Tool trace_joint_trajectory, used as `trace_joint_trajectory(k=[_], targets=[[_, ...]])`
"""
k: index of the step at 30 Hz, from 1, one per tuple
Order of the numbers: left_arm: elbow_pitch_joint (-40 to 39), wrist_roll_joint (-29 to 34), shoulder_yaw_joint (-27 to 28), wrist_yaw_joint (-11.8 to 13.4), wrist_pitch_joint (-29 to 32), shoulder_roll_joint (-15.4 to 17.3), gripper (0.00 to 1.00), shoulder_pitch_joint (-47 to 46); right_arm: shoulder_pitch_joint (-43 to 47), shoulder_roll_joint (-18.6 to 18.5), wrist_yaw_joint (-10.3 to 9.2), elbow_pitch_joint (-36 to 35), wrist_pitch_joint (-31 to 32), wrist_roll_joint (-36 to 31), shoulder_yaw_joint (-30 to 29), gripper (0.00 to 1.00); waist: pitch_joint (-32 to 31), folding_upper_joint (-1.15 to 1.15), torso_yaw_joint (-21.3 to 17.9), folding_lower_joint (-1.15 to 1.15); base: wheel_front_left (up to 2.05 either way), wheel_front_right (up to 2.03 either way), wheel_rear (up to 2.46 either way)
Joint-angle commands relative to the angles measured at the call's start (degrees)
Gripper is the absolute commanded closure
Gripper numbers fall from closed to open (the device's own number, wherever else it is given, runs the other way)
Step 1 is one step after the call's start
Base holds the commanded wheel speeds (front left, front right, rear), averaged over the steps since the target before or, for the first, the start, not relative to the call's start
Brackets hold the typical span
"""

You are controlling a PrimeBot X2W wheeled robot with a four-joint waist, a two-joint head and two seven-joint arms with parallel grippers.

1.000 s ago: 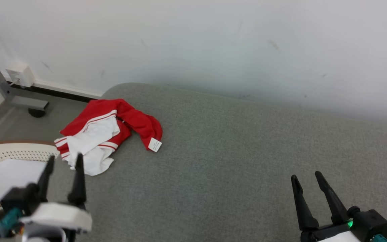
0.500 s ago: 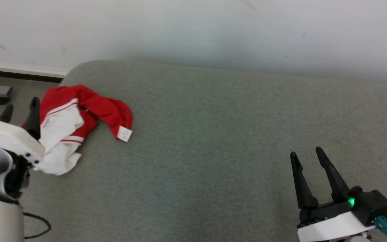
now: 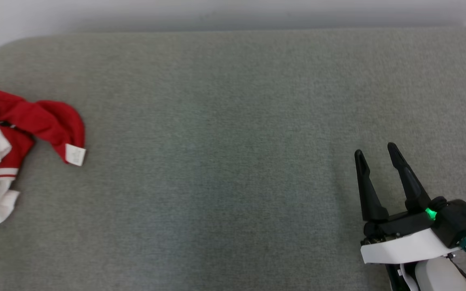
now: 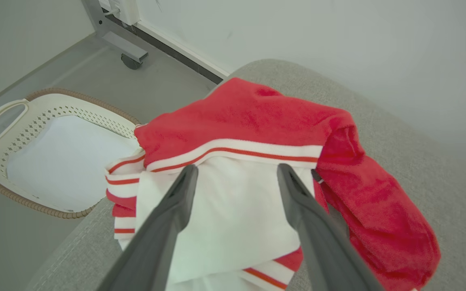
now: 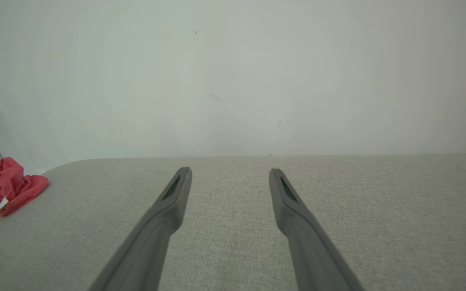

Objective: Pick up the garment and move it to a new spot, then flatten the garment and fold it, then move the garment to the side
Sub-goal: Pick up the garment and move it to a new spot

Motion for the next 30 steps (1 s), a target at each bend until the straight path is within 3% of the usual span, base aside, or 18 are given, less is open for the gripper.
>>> trace_joint_trajectory(k=[1, 7, 16, 17, 18, 19, 20, 30], targets=[[2.2, -0.51, 0.47, 0.09, -0.28, 1.23, 0.0, -0.78, -1.33, 0.03, -0.12, -0.48, 0.03, -0.45, 0.03, 0.0, 3.45, 0.0, -2.82, -0.01, 0.0, 0.0, 0.0], [9.92, -0.33, -0.35, -0.71, 0.29, 2.85, 0.0, -2.03, -2.74, 0.19, -0.12, -1.09, 0.03, -0.68, -0.2, 0.0, 6.25, 0.0, -4.21, -0.01, 0.0, 0.0, 0.0], [19.57, 0.39, -3.75, -2.89, 7.37, 1.31, 0.0, -1.38, -2.57, 0.39, -0.12, -0.51, 0.02, -0.84, -0.48, 0.0, 5.97, 0.0, -4.64, -0.01, 0.0, 0.0, 0.0], [19.75, 0.35, -3.86, -2.99, 7.22, 1.4, 0.17, -1.57, -2.41, 0.4, -0.12, -0.31, 0.03, -0.8, -0.51, 0.0, 5.58, 0.0, -4.63, -0.01, 0.0, 0.0, 0.0], [19.73, 0.33, -3.97, -3.1, 6.86, 1.51, 0.58, -1.74, -2.32, 0.41, -0.12, -0.17, 0.02, -0.72, -0.49, 0.0, 5.15, 0.0, -4.64, -0.01, 0.0, 0.0, 0.0], [19.61, 0.2, -3.95, -3.24, 6.17, 1.65, 0.71, -2.02, -2.26, 0.43, -0.12, -0.07, 0.02, -0.59, -0.46, 0.0, 4.64, 0.0, -4.64, -0.01, 0.0, 0.0, 0.0], [19.41, 0.25, -4.1, -3.4, 5.68, 1.77, 1.0, -2.21, -2.14, 0.45, -0.12, 0.08, 0.03, -0.48, -0.4, 0.0, 4.04, 0.0, -4.62, -0.01, 0.0, 0.0, 0.0], [15.8, 2.39, -6.73, -4.22, -0.69, 3.63, 1.0, -3.1, 0.6, 0.51, -0.12, 1.4, 0.03, 0.37, -1.06, 0.0, -4.67, 0.0, -4.25, -0.01, 0.0, 0.0, 0.0]])
